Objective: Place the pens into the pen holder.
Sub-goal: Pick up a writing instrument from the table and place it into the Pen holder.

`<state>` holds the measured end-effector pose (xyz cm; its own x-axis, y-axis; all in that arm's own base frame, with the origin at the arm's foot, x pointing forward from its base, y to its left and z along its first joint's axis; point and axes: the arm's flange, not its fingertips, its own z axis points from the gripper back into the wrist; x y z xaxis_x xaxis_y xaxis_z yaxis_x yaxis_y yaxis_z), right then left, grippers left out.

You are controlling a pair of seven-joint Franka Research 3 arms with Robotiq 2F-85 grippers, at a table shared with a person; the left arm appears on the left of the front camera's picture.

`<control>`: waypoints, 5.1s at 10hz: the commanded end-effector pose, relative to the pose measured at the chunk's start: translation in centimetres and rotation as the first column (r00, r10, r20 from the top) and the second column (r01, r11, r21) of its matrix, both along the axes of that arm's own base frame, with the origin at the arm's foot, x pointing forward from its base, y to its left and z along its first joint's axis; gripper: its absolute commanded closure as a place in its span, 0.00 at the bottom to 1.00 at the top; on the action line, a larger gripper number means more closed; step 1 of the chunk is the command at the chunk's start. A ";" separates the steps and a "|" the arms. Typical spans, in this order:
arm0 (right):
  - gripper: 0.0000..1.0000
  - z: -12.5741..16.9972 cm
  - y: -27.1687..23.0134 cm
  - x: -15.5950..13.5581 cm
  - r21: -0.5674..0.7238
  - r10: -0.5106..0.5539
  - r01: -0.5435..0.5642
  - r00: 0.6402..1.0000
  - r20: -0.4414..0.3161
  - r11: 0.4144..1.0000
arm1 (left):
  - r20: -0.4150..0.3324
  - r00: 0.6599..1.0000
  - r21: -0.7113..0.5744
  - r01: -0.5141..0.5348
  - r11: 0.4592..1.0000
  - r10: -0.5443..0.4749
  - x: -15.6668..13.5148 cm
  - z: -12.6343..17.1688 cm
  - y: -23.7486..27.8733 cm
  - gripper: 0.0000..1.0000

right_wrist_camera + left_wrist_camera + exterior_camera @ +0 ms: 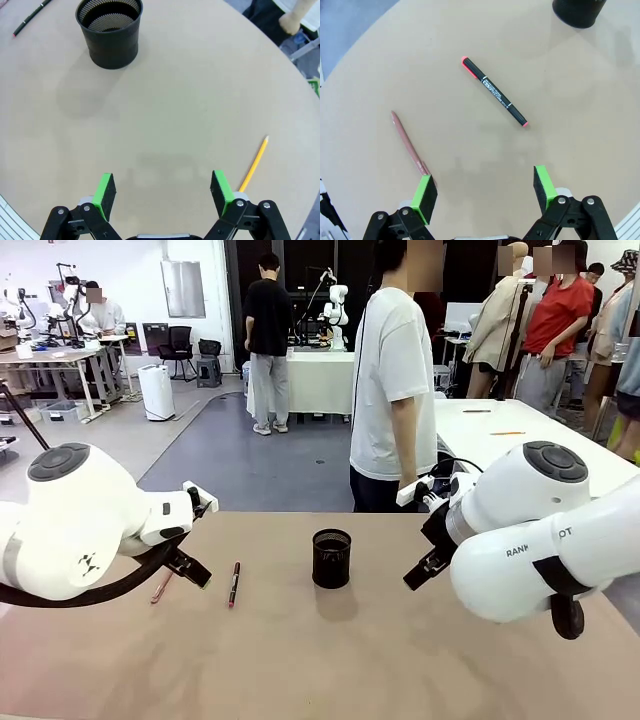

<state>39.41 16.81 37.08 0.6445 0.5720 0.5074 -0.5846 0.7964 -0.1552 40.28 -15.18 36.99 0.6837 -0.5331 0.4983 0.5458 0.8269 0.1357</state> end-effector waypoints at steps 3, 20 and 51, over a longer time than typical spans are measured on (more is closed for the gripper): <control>0.00 0.0 0.0 0.0 0.000 0.000 0.000 1.000 0.000 1.000 | 0.000 1.000 0.000 0.000 1.000 0.000 0.0 0.0 0.0 0.00; 0.00 2.5 1.4 -3.6 -0.291 -0.103 0.082 0.993 -0.058 0.953 | -0.111 0.968 -0.223 0.197 0.955 -0.226 -0.6 8.1 1.1 0.00; 0.00 25.1 -15.4 -4.1 0.327 0.191 -0.170 0.981 -0.031 0.930 | 0.185 0.813 -0.172 0.580 0.796 -0.552 -1.7 23.0 10.9 0.00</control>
